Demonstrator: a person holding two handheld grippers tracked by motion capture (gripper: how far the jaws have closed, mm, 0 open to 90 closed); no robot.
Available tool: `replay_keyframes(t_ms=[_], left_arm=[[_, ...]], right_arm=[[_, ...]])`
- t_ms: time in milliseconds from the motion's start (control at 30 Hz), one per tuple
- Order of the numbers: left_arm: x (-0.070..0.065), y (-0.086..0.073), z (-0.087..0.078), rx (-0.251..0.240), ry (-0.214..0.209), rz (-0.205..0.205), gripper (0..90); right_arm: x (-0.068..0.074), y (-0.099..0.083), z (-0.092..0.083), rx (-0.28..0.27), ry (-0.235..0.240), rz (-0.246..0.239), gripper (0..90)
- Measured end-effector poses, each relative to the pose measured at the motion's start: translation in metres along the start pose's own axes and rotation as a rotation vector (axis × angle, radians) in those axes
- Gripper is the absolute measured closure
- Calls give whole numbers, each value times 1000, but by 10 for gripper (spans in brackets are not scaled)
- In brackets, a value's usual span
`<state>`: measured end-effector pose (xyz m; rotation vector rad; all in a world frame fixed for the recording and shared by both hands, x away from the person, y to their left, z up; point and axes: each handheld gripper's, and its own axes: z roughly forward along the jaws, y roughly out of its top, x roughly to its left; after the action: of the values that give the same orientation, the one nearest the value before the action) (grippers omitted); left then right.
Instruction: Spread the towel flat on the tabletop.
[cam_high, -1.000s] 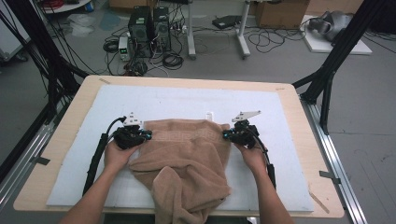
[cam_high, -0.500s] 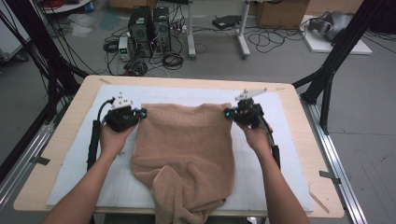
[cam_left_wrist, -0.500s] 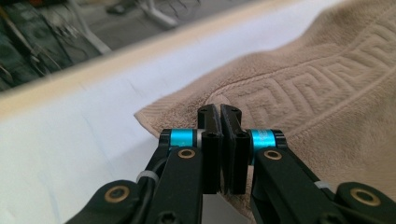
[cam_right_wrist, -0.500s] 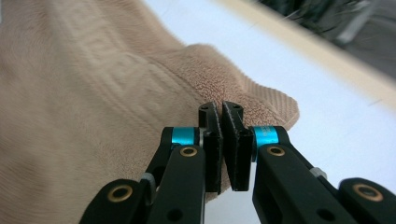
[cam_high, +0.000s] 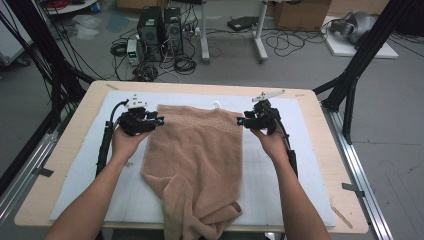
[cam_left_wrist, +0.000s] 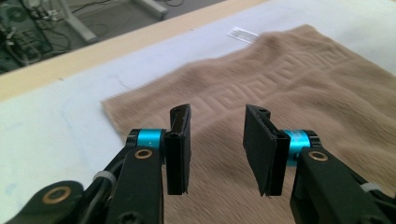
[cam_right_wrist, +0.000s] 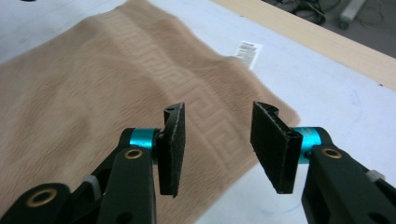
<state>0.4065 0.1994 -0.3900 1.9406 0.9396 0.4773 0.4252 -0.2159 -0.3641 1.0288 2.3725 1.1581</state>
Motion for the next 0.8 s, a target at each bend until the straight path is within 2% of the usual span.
replay_keyframes(t_ms=[67,233,333,500,700,800], left_arm=[[-9,-8,-6,-24,-13,9,599],[-25,-24,-25,-46,-53,38,572],[-34,-30,-35,-46,-67,50,550],[-48,-47,-60,-84,-84,62,509],[-62,-77,-74,-70,-111,50,491],[-68,-88,-75,-43,-125,51,491]], right_arm=[[8,-8,-6,-25,28,12,544],[29,-24,-23,-56,74,-2,509],[41,-32,-33,-71,90,-16,490],[63,-49,-45,-99,123,-25,477],[85,-71,-54,-96,149,-42,468],[96,-80,-55,-78,165,-62,468]])
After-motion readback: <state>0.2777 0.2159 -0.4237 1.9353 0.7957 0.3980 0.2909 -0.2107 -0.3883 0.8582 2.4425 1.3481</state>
